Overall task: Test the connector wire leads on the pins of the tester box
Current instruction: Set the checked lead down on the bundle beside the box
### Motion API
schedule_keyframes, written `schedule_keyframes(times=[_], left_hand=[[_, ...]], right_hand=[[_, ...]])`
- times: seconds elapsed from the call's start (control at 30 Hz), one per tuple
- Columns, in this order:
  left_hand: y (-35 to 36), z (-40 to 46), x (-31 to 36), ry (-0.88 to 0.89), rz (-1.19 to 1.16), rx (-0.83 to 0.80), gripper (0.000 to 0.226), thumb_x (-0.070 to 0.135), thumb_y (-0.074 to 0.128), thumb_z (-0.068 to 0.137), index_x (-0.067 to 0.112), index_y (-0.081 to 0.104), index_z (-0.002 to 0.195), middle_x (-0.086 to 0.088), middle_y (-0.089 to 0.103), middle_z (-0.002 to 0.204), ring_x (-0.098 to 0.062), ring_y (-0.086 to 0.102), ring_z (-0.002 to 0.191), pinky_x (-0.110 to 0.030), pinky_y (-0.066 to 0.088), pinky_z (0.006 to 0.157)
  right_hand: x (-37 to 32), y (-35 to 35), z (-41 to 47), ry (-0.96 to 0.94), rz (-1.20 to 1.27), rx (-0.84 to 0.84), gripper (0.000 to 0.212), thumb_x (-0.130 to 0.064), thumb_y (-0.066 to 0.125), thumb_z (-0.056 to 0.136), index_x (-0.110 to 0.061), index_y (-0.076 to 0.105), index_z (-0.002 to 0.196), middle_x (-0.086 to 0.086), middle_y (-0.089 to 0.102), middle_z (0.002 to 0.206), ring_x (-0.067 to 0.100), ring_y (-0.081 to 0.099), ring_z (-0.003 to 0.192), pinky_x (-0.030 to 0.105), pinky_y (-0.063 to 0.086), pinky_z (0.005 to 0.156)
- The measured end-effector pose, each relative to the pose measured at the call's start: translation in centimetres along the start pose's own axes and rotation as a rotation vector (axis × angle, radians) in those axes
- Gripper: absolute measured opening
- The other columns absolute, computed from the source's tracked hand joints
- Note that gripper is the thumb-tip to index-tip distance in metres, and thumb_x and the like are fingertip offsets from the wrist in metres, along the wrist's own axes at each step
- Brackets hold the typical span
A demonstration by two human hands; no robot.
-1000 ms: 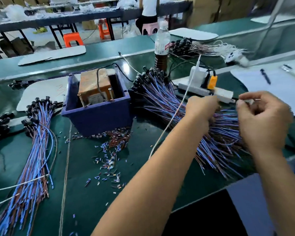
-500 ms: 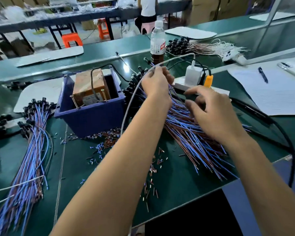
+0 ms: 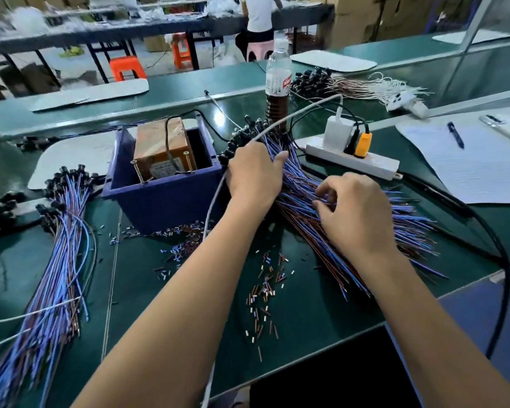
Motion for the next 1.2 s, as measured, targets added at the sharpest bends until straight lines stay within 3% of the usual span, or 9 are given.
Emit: schedule_keyframes(times=[0.13, 0.23, 0.37, 0.5, 0.63, 0.77, 0.87, 1.0, 1.2], left_hand=[[-1.6, -2.9, 0.2, 0.336, -0.226, -0.145, 0.052, 0.047, 0.068, 0.096, 0.017, 0.052, 0.057, 0.004, 0.051, 0.055, -0.015, 0.048, 0.055, -0.031, 0.035, 0.056], [-5.5, -5.5, -1.9, 0.476, -0.482, -0.024, 0.048, 0.034, 0.074, 0.094, 0.022, 0.047, 0.056, 0.01, 0.039, 0.049, -0.005, 0.034, 0.049, -0.024, 0.026, 0.05], [-11.5, -8.5, -8.7, 0.36, -0.686, 0.443, 0.05, 0.02, 0.06, 0.101, 0.019, 0.038, 0.056, 0.009, 0.028, 0.051, -0.003, 0.025, 0.05, -0.027, 0.02, 0.047], [-15.9, -9.8, -18.9, -0.048, -0.43, 0.803, 0.047, 0.02, 0.056, 0.098, 0.02, 0.036, 0.056, 0.009, 0.028, 0.049, -0.007, 0.029, 0.049, -0.027, 0.02, 0.051], [-16.0, -10.1, -27.8, -0.526, 0.103, 0.571, 0.037, 0.05, 0.065, 0.09, 0.014, 0.068, 0.083, -0.013, 0.071, 0.087, -0.038, 0.066, 0.089, -0.039, 0.044, 0.073], [-12.9, -9.4, -29.8, -0.543, 0.315, 0.188, 0.064, 0.066, 0.072, 0.079, 0.009, 0.066, 0.108, -0.023, 0.064, 0.115, -0.04, 0.056, 0.114, -0.044, 0.039, 0.098], [-12.5, -9.3, -30.3, -0.561, 0.339, 0.182, 0.053, 0.054, 0.07, 0.081, 0.01, 0.068, 0.11, -0.021, 0.062, 0.117, -0.039, 0.053, 0.114, -0.043, 0.037, 0.099], [-12.6, -9.4, -30.0, -0.552, 0.383, 0.208, 0.033, 0.034, 0.064, 0.085, 0.011, 0.071, 0.108, -0.018, 0.064, 0.115, -0.036, 0.053, 0.112, -0.04, 0.035, 0.095], [-12.3, -9.4, -29.9, -0.583, 0.267, 0.24, 0.036, 0.043, 0.068, 0.088, 0.015, 0.068, 0.109, -0.017, 0.055, 0.124, -0.035, 0.047, 0.118, -0.034, 0.034, 0.094]], right_hand=[[-2.1, -0.4, -0.4, -0.048, 0.059, 0.102, 0.021, -0.017, 0.077, 0.089, -0.016, 0.074, 0.11, 0.006, 0.068, 0.096, 0.032, 0.061, 0.097, 0.041, 0.049, 0.079], [-6.0, -0.3, -1.2, -0.169, 0.185, 0.174, 0.012, -0.011, 0.068, 0.091, -0.013, 0.073, 0.102, 0.007, 0.068, 0.091, 0.032, 0.062, 0.087, 0.044, 0.051, 0.074], [-12.7, 1.5, -2.9, -0.327, 0.404, 0.065, 0.014, -0.012, 0.066, 0.096, -0.013, 0.073, 0.107, 0.004, 0.072, 0.094, 0.028, 0.067, 0.083, 0.045, 0.055, 0.075], [-19.6, 4.7, -4.5, -0.477, 0.457, -0.23, 0.006, -0.02, 0.068, 0.096, -0.019, 0.073, 0.1, 0.0, 0.073, 0.084, 0.026, 0.067, 0.076, 0.042, 0.056, 0.069], [-26.0, 9.7, -5.5, -0.573, 0.319, -0.528, 0.015, -0.024, 0.057, 0.101, -0.019, 0.072, 0.105, 0.01, 0.072, 0.098, 0.036, 0.067, 0.084, 0.041, 0.058, 0.074], [-29.7, 14.2, -5.5, -0.544, 0.166, -0.69, 0.024, -0.015, 0.053, 0.1, -0.018, 0.066, 0.121, 0.015, 0.066, 0.11, 0.039, 0.065, 0.1, 0.034, 0.043, 0.073], [-30.9, 16.2, -5.2, -0.486, 0.102, -0.77, 0.026, -0.011, 0.052, 0.097, -0.014, 0.063, 0.121, 0.018, 0.065, 0.12, 0.039, 0.064, 0.106, 0.035, 0.045, 0.076], [-31.2, 16.7, -4.7, -0.427, 0.074, -0.815, 0.009, -0.012, 0.052, 0.097, -0.014, 0.051, 0.105, 0.018, 0.056, 0.107, 0.033, 0.052, 0.076, 0.033, 0.041, 0.07], [-31.1, 16.8, -4.6, -0.357, 0.131, -0.811, 0.009, -0.014, 0.049, 0.099, -0.014, 0.043, 0.105, 0.011, 0.045, 0.099, 0.034, 0.048, 0.082, 0.037, 0.042, 0.07]])
Point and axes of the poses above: each hand's wrist, its own z-axis towards the middle knuckle, its own y-axis out of the palm, x = y × z, the point moved 6 cm from there along z, towards the middle knuckle
